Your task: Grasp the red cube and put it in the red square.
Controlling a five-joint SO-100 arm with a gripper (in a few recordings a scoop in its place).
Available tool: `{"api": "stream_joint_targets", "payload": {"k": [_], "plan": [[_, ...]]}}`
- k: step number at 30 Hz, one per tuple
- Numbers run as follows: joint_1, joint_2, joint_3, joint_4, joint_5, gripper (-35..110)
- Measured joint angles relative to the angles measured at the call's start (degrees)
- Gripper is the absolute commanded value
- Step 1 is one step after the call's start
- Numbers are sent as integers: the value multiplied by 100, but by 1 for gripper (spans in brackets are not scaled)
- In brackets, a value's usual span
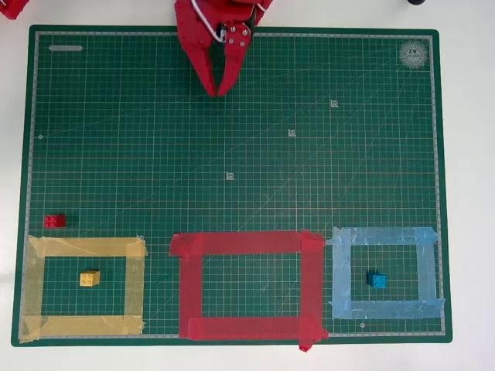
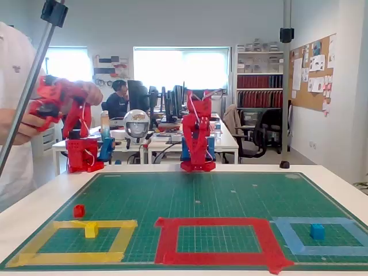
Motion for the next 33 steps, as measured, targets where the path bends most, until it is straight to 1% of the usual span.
{"api": "stream_joint_targets", "payload": {"k": [4,9,12,15,18,22,30,33], "plan": [[396,-2109,-2145,0,0,-1],[1020,-4236,-3762,-132,0,-1],[1301,-5414,-4465,-659,0,-1],[1626,-6337,-4772,-1582,0,-1],[1898,-6952,-4825,-2681,-44,-1],[2074,-7102,-4544,-3955,-255,-1],[2408,-6847,-2391,-6750,-782,0],[2558,-6680,-1854,-7339,-800,0]]}}
